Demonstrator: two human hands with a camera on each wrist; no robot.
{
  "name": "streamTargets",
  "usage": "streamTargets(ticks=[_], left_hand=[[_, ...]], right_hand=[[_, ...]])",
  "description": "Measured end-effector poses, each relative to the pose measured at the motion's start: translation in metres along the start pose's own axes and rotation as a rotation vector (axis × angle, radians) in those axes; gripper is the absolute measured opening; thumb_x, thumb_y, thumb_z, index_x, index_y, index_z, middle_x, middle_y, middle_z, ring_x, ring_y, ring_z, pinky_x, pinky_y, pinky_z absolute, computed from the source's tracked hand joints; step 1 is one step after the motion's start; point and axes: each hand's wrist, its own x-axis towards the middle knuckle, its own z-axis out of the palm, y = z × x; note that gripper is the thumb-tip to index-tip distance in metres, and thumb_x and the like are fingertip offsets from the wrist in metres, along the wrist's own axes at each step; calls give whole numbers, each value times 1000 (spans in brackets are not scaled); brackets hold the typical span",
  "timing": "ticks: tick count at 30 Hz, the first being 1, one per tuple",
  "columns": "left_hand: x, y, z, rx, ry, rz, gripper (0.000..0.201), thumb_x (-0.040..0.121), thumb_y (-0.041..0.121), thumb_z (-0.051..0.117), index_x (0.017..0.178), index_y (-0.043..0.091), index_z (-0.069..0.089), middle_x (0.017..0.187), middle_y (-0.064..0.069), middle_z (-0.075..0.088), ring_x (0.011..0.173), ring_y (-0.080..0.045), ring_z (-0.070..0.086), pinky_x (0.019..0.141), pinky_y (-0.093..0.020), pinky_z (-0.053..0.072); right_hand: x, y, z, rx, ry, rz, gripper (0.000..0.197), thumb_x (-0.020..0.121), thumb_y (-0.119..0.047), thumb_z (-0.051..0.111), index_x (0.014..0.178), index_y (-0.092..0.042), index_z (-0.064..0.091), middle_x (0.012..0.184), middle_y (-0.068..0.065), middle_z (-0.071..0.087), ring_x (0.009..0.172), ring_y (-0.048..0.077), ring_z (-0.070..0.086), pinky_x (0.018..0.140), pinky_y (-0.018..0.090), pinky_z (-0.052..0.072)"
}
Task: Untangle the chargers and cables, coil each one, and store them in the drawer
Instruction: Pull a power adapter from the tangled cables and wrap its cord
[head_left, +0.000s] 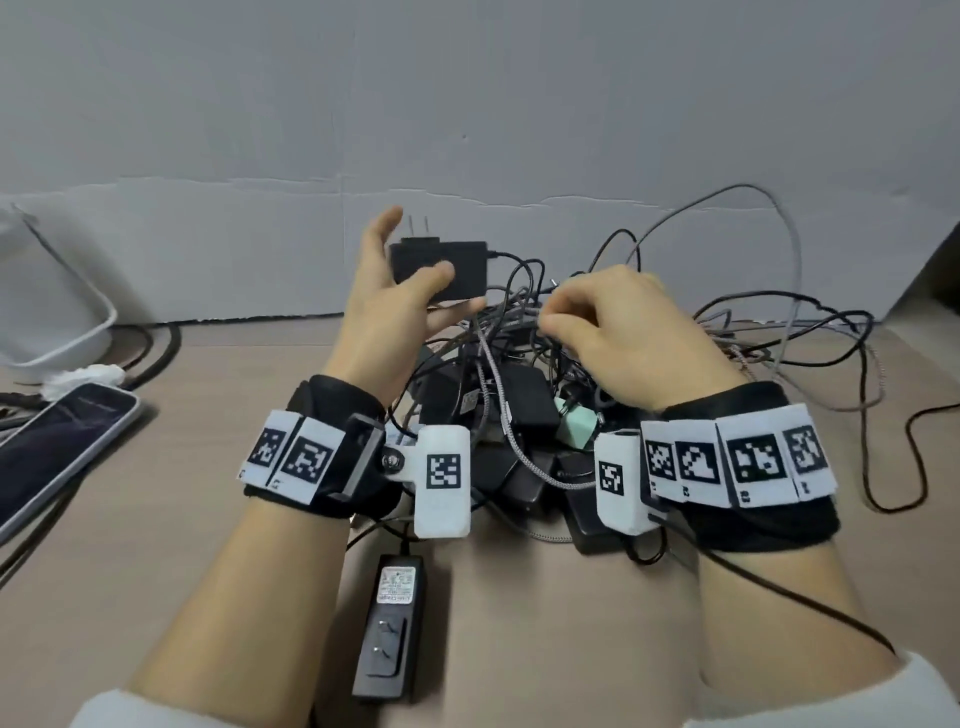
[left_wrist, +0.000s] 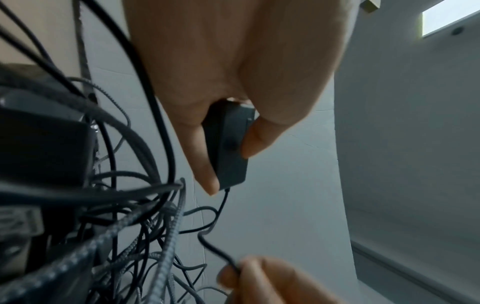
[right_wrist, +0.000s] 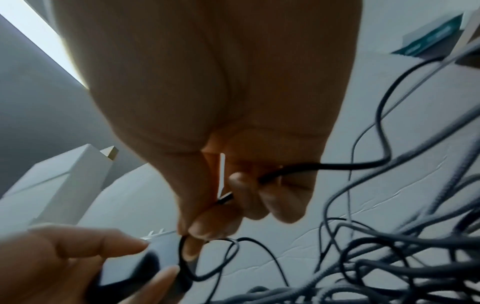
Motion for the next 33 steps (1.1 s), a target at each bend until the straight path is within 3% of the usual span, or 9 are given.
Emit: streamTargets(ticks=[2,4,8,11,18,22,26,29,33], left_hand=[[-6,7,4,73,-124,-8,63,89,-12,52,143,20,44,130,-16,42,99,-26,68,88,-42,59],[-10,14,7,103,-235,-46,69,80,-11,50,141,20,48,125,-17,47,102,-26,67,87,-40,59],[-18,18,10,168,-391,-75,70,79,-8,56,142,23,49,121,-18,54,109,-28,68,90,-42,58],[-21,14,13,307,-364,-26,62,88,-3,70,141,21,50,126,-24,57,109,-29,69,87,-39,60],[-18,11,15,264,-268,-98,45,96,-4,59,137,13,53,128,-25,56,105,-30,71,81,-41,61],[-15,12,11,169,-192,-170,55,95,-12,49,146,10,43,120,-15,53,98,-24,73,81,-43,61],[-15,14,7,114,-220,-208,56,96,-13,48,147,8,37,110,-12,53,85,-20,73,83,-43,61],[-17,17,2,51,-287,-230,44,95,-13,51,136,0,46,118,-18,62,98,-30,72,83,-44,61],[-17,21,-4,59,-347,-212,37,93,-5,55,130,-6,51,118,-20,68,103,-37,71,85,-42,61]], right_hand=[[2,-6,-1,99,-19,-72,20,99,-29,60,81,-29,68,61,-20,60,65,-5,54,67,21,37],[8,-10,-5,189,12,-125,20,99,-29,61,80,-27,69,57,-20,59,55,-3,52,60,20,35],[20,-10,-5,236,87,-155,16,96,-32,65,83,-25,72,58,-20,59,59,-1,53,65,24,38],[21,-8,1,282,143,-149,16,91,-34,69,82,-22,73,58,-11,62,58,4,54,64,32,45],[17,3,-1,272,197,-77,18,86,-35,76,85,-21,65,61,1,65,59,12,59,65,32,48],[11,16,-13,190,266,-31,14,88,-33,74,84,-20,69,72,-5,68,73,14,63,79,38,53],[4,19,-19,54,266,-11,5,90,-29,70,86,-29,67,79,-13,67,90,16,63,97,49,46],[4,18,-18,24,269,-40,12,95,-21,64,87,-30,65,92,-5,65,91,16,58,90,34,46],[4,16,-16,32,256,-44,9,96,-21,63,90,-28,64,93,-12,54,77,-4,48,71,16,34]])
